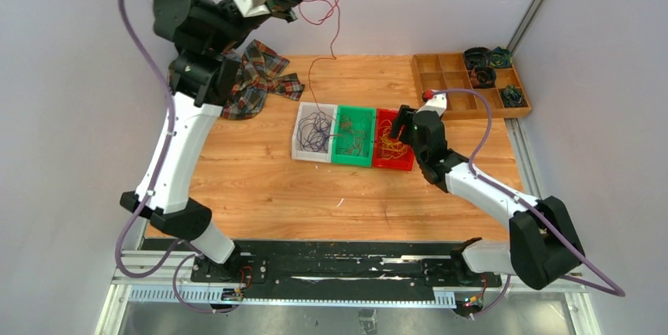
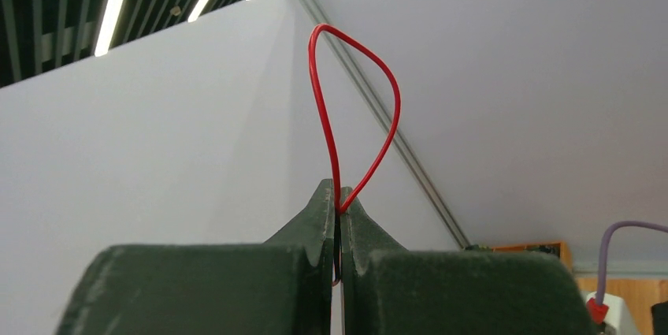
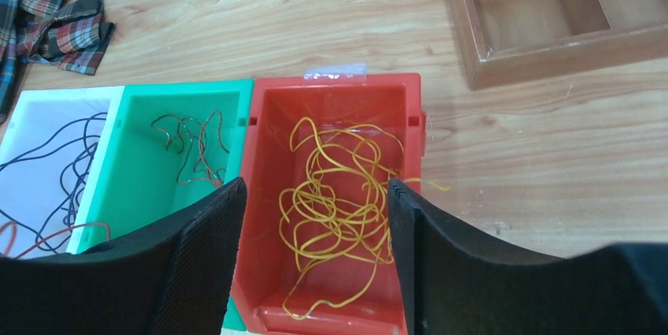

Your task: Untangle the cables

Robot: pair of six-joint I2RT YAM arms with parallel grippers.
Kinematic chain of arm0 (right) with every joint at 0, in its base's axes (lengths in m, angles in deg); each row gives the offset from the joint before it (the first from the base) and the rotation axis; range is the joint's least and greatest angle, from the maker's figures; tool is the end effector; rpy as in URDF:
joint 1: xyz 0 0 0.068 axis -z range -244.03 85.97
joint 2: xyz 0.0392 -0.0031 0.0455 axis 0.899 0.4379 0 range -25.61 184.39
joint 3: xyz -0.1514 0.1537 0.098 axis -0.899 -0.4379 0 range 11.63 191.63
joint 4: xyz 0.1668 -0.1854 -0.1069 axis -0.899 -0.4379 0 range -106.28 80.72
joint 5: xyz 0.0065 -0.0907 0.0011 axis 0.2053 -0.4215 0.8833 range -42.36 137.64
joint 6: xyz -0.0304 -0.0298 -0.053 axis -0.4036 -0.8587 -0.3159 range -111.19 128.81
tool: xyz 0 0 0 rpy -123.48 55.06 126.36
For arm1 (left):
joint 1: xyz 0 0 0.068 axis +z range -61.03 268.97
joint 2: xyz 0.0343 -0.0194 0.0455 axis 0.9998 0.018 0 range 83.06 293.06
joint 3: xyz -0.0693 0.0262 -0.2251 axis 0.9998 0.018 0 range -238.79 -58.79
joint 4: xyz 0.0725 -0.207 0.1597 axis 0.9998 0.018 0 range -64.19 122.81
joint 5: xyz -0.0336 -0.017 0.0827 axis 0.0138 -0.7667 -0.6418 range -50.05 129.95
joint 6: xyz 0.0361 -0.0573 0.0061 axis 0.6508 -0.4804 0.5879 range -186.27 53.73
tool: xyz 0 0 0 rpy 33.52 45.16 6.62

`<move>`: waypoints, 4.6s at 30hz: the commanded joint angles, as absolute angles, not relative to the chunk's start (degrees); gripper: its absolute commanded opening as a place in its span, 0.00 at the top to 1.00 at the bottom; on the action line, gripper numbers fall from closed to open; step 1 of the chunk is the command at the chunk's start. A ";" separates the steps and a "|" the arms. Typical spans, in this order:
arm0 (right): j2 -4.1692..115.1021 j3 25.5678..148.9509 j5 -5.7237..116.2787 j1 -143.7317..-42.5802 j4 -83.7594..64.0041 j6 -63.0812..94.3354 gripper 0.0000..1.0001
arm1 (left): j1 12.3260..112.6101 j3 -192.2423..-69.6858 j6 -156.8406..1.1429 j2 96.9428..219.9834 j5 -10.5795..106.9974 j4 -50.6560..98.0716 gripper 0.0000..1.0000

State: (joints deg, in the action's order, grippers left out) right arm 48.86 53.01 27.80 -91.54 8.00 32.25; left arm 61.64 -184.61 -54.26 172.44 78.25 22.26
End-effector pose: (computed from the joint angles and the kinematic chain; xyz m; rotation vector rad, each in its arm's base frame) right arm 0.2983 0.1344 0.2086 0.1762 1.8323 0.3055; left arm 0.2306 -0.1573 0.6153 0.8792 0.5856 -0.5337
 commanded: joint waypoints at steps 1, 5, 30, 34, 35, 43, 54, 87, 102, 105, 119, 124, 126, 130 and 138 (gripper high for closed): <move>45.17 49.06 25.45 -91.10 13.80 35.15 0.35 | 59.85 -184.71 -50.18 176.55 76.34 19.78 1.00; 42.46 45.93 25.31 -91.13 15.64 35.72 0.35 | 59.06 -184.15 -46.88 179.83 75.04 19.65 1.00; 40.35 32.46 30.22 -91.19 24.97 39.27 0.38 | 53.54 -169.93 -40.17 180.31 65.35 31.93 1.00; 40.75 31.88 30.75 -91.19 26.23 39.26 0.37 | 52.77 -169.90 -43.57 179.80 63.48 35.47 1.00; 40.91 31.70 30.78 -91.14 26.71 39.43 0.37 | 52.71 -169.98 -44.38 179.74 62.79 36.24 1.00; 40.93 30.46 30.92 -91.19 28.86 39.64 0.37 | 52.58 -167.78 -50.96 178.87 60.85 38.74 1.00; 41.45 30.07 30.52 -91.11 29.77 40.10 0.36 | 51.93 -158.38 -52.21 175.75 61.64 38.40 1.00; 41.45 28.93 30.67 -90.95 31.92 40.00 0.35 | 49.17 -154.45 -41.66 189.30 58.28 44.78 1.00; 42.30 28.94 31.54 -90.17 32.60 40.60 0.34 | 51.17 -148.51 -28.91 196.95 49.52 44.09 1.00; 42.66 29.02 31.73 -90.06 32.76 40.64 0.34 | 51.49 -147.44 -29.48 197.68 48.71 43.76 1.00; 42.85 28.85 31.90 -89.56 32.99 41.42 0.34 | 51.53 -145.29 -30.83 197.18 47.99 42.17 0.67; 42.81 28.76 31.90 -89.52 33.07 41.52 0.34 | 51.46 -145.88 -31.18 195.62 48.92 44.70 0.55; 42.72 28.68 31.90 -89.44 33.12 41.54 0.34 | 51.48 -146.33 -31.56 194.46 49.90 46.56 0.50; 42.59 28.58 31.97 -89.43 33.26 41.51 0.34 | 51.61 -148.37 -32.33 191.07 54.47 53.07 0.39; 42.24 28.18 31.90 -89.43 33.61 41.60 0.34 | 53.16 -164.83 -30.49 191.77 67.78 78.12 0.27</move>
